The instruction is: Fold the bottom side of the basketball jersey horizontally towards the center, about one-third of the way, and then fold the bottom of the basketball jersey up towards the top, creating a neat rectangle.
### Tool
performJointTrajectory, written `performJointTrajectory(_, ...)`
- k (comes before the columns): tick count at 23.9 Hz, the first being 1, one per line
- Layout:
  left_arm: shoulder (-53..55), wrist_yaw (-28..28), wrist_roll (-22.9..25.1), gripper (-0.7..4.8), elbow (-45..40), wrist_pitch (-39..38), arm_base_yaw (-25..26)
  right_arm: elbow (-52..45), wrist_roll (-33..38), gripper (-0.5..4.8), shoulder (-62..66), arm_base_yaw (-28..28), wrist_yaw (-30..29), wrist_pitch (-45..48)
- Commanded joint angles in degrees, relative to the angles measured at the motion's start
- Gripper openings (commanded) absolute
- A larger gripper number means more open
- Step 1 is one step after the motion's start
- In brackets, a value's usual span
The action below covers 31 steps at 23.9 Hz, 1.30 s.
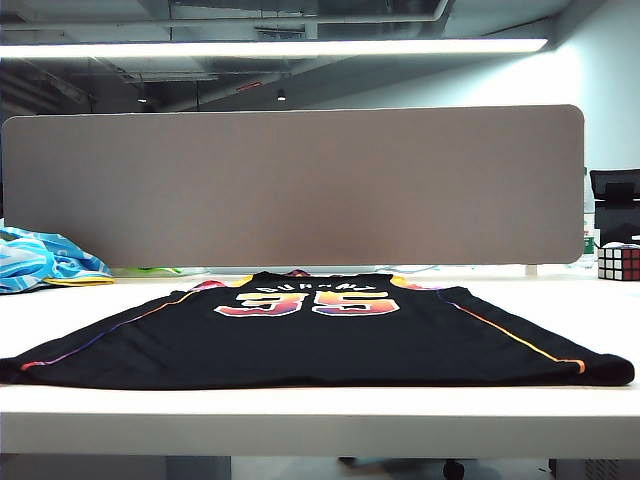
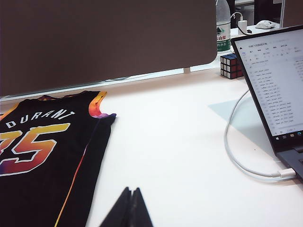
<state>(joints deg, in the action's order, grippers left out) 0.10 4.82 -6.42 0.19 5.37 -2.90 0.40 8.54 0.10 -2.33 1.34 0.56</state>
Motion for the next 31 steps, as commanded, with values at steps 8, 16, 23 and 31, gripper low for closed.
performJointTrajectory(8, 0.0, 0.3, -8.5, -0.06, 0.4, 1.1, 0.1, -0.2, 4.0, -0.02, -0.1, 0.0, -6.2, 1.1)
performJointTrajectory(16, 7.2, 0.5, -17.6, -0.06, 5.5, -7.0, 0.1, 6.4, 8.4, -0.04, 6.0, 0.0, -11.5, -3.4)
performJointTrajectory(23, 26.3, 5.9, -15.7, -0.06, 13.9, -8.6, 0.2, 15.8, 8.4, -0.04, 21.2, 0.0, -11.5, -8.6)
performJointTrajectory(31, 61.3, 17.3, -5.6, -0.06, 31.2, -18.3, 1.5, 35.3, 1.6, 0.0, 53.7, -0.2, -18.4, -27.2)
